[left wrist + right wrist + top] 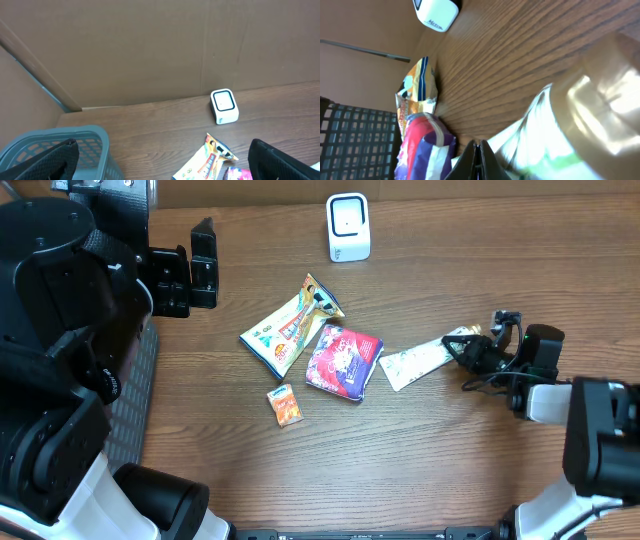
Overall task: Scan the item barcode
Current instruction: 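Grasp the gold cap end of the white tube with right gripper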
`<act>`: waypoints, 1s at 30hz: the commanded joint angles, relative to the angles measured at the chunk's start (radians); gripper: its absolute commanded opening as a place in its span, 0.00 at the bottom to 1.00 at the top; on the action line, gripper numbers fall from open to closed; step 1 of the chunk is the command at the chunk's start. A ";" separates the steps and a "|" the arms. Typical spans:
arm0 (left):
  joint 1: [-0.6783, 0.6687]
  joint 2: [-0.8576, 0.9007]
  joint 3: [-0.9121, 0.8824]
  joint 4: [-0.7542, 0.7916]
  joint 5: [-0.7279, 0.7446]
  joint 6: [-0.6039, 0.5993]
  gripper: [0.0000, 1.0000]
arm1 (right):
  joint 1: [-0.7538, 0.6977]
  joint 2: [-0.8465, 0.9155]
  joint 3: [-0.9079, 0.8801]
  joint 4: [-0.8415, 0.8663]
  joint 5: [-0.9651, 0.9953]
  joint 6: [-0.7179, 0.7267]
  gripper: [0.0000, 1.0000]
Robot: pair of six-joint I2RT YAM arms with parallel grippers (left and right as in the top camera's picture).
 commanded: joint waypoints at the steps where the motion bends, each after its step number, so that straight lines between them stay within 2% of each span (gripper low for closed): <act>1: 0.006 0.004 0.000 0.003 -0.013 -0.027 1.00 | -0.001 0.134 -0.004 0.014 0.069 -0.019 0.04; 4: 0.006 0.004 0.000 0.003 -0.013 -0.027 1.00 | -0.001 0.193 -0.005 0.047 0.067 -0.020 0.04; 9: 0.006 0.004 0.000 -0.002 -0.014 -0.027 1.00 | -0.001 0.163 -0.004 0.121 -0.021 -0.031 0.04; 12: 0.006 0.004 0.000 -0.003 -0.014 -0.027 1.00 | -0.002 0.080 -0.004 0.111 -0.071 -0.007 0.04; 16: 0.006 0.004 0.000 -0.003 -0.014 -0.027 1.00 | -0.002 -0.145 -0.004 -0.034 -0.068 -0.003 0.05; 18: 0.006 0.004 0.000 -0.003 -0.014 -0.027 1.00 | -0.002 -0.265 -0.004 -0.158 -0.008 -0.004 0.34; 20: 0.006 0.004 0.000 -0.003 -0.014 -0.027 1.00 | -0.002 -0.372 -0.004 -0.296 0.083 -0.004 0.55; 22: 0.006 0.005 0.000 -0.003 -0.014 -0.027 1.00 | -0.002 -0.470 -0.004 -0.432 0.150 -0.014 1.00; 27: 0.006 0.005 0.000 -0.004 -0.014 -0.027 1.00 | -0.002 -0.641 -0.004 -0.654 0.151 -0.106 1.00; 30: 0.006 0.005 0.000 -0.013 -0.009 -0.027 1.00 | -0.002 -0.671 -0.004 -0.657 0.224 -0.127 1.00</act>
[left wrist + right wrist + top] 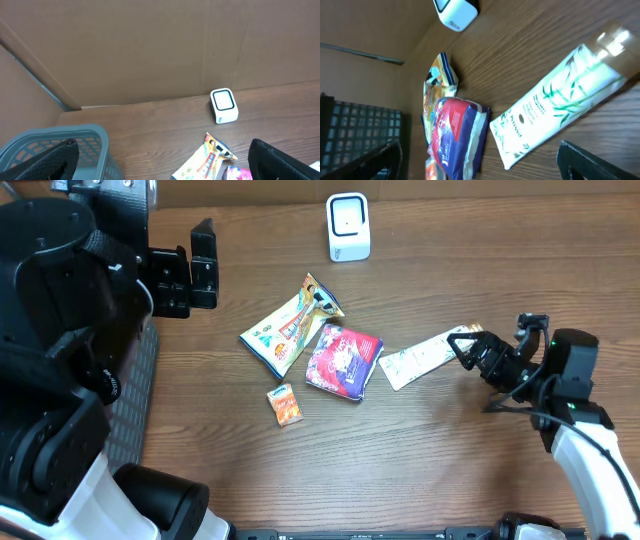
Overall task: Scan the item barcode
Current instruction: 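Grasp the gold cap end of the white tube with right gripper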
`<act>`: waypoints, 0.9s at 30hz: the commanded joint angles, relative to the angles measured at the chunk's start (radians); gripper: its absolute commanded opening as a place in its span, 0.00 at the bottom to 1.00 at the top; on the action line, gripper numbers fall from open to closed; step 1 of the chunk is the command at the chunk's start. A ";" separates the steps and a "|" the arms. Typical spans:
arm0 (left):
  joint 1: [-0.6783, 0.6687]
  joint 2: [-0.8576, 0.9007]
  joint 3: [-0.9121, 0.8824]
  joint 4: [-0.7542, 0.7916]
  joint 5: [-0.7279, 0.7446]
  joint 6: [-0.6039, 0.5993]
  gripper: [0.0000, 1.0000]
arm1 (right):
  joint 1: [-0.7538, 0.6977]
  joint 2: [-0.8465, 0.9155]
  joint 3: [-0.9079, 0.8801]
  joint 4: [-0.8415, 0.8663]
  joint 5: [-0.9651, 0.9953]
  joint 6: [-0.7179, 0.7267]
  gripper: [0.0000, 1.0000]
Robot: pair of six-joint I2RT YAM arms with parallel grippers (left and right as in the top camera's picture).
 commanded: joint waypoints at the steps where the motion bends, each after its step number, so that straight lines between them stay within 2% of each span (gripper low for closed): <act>1: 0.006 0.006 0.000 -0.007 -0.006 -0.021 1.00 | -0.002 -0.030 -0.002 0.016 0.121 -0.056 1.00; 4: 0.006 0.009 -0.006 -0.007 -0.006 -0.021 1.00 | -0.002 -0.030 -0.002 -0.020 0.255 0.084 0.99; 9: 0.006 0.027 -0.010 -0.007 -0.005 -0.034 1.00 | 0.000 0.014 0.028 -0.101 0.412 0.179 1.00; 12: 0.006 0.048 -0.022 -0.007 -0.005 -0.040 1.00 | 0.000 0.092 0.170 -0.278 0.505 0.302 1.00; 19: 0.006 0.094 -0.038 -0.007 -0.005 -0.052 1.00 | 0.027 0.308 0.475 -0.500 0.621 0.471 1.00; 21: 0.006 0.108 -0.039 -0.007 -0.006 -0.051 1.00 | 0.045 0.368 0.554 -0.550 0.627 0.481 1.00; 25: 0.006 0.125 -0.039 -0.007 -0.006 -0.051 1.00 | 0.079 0.414 0.624 -0.546 0.610 0.438 1.00; 27: 0.006 0.129 -0.039 -0.007 -0.006 -0.051 1.00 | 0.098 0.411 0.624 -0.539 0.618 0.335 1.00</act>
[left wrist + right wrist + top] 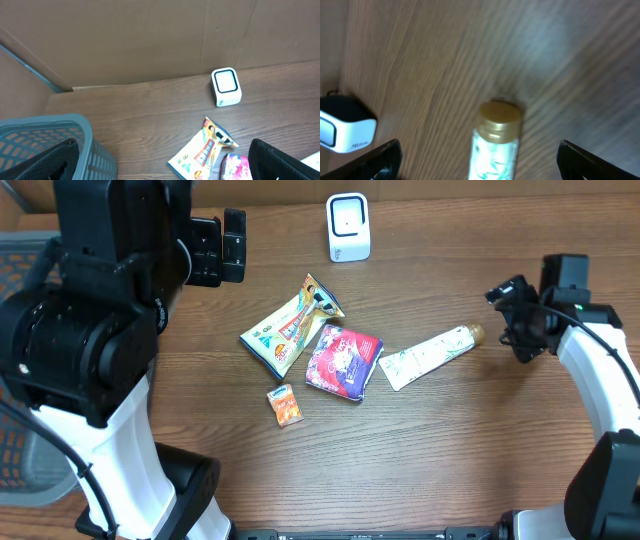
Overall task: Scan the item barcode
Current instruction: 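Grasp the gold cap end of the white tube with right gripper, then lift the tube by its cap and swing it upright with right gripper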
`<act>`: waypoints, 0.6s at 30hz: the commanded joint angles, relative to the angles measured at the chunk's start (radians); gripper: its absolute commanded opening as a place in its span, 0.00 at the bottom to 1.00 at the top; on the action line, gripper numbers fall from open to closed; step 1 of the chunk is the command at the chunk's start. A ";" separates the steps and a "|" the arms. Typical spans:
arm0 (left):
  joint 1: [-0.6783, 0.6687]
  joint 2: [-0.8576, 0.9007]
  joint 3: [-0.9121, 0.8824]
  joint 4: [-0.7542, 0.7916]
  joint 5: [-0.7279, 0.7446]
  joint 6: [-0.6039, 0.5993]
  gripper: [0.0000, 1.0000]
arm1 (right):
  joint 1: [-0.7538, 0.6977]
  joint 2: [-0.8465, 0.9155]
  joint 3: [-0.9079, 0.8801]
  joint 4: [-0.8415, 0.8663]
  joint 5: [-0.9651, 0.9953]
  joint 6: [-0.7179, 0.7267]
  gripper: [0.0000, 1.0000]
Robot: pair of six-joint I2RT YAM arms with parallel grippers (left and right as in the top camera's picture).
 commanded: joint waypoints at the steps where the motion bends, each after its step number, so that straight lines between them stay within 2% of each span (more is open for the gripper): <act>1: 0.006 0.016 -0.004 0.000 -0.006 -0.014 1.00 | 0.034 -0.003 0.029 0.011 0.040 -0.104 1.00; 3: 0.006 0.016 -0.004 0.000 -0.006 -0.015 1.00 | 0.042 -0.003 0.029 0.014 0.057 -0.060 1.00; 6: 0.006 0.017 -0.004 0.000 -0.002 -0.025 1.00 | 0.042 -0.003 0.030 -0.055 0.056 0.114 1.00; 9: 0.006 0.017 -0.004 0.000 0.002 -0.029 1.00 | 0.042 0.004 0.030 -0.103 0.057 0.212 0.99; 13: 0.006 0.017 -0.004 0.000 0.002 -0.029 1.00 | 0.042 0.020 0.030 -0.103 0.055 0.242 1.00; 18: 0.005 0.017 -0.004 0.000 0.006 -0.029 1.00 | 0.060 0.085 0.030 -0.035 0.063 0.211 1.00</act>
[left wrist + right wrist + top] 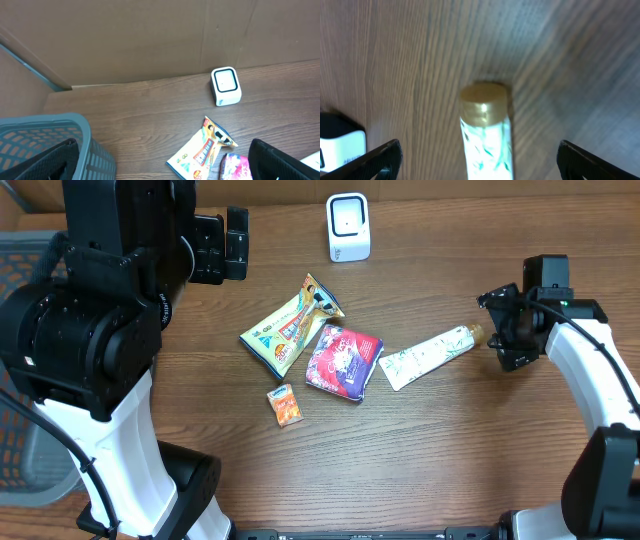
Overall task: Scan the item barcode
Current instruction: 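Lift the tube by its cap and swing it upright with right gripper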
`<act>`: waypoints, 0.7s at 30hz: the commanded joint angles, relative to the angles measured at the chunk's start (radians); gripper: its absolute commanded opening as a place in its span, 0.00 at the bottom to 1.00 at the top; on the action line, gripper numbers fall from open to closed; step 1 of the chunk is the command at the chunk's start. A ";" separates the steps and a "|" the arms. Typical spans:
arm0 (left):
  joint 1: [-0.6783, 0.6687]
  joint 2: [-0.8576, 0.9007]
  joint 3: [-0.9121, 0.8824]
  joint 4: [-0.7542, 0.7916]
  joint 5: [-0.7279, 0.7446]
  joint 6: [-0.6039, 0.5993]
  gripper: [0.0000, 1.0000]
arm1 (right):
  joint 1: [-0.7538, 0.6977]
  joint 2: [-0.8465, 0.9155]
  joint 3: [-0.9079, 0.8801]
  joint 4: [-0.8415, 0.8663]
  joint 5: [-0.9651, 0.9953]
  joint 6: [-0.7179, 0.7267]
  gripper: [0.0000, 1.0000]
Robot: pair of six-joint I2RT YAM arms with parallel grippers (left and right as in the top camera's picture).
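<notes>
A white tube (428,357) with green print and a gold cap (484,100) lies on the table, cap toward the right. My right gripper (499,330) is open just past the cap end. In the right wrist view the tube (487,147) runs down between the spread fingers (377,160), touching neither. The white scanner (348,227) stands at the table's back edge. My left gripper (235,245) is open and empty at the back left, and its wrist view shows the scanner (226,87).
A yellow snack bag (290,325), a pink and purple pack (344,358) and a small orange packet (285,405) lie mid-table, left of the tube. A grey-blue basket (45,145) stands at the far left. A cardboard wall (150,40) backs the table.
My right gripper has shifted slightly toward the tube, so the gold cap now sits centred between its open fingers. The left arm and the items have stayed put.
My right gripper was first low at the tube's cap end with its fingers together. Then it stood open, drawn back to the right of the tube. After that it was farther back beyond the cap, the left arm had shifted, and now the gripper straddles the cap end.
</notes>
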 commanded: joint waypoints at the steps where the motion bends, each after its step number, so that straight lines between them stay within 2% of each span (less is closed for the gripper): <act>1: 0.006 0.009 -0.004 0.000 0.011 -0.022 1.00 | 0.019 0.077 0.025 0.053 0.020 0.000 1.00; 5: 0.006 0.009 -0.004 0.000 0.012 -0.021 1.00 | 0.021 0.148 0.057 0.041 0.013 -0.035 1.00; 10: 0.006 0.009 -0.004 0.000 0.013 -0.022 1.00 | 0.021 0.153 0.087 0.039 0.022 -0.056 0.91; 21: 0.006 0.009 -0.004 0.000 0.019 -0.022 1.00 | 0.027 0.217 0.089 0.077 0.026 -0.093 0.91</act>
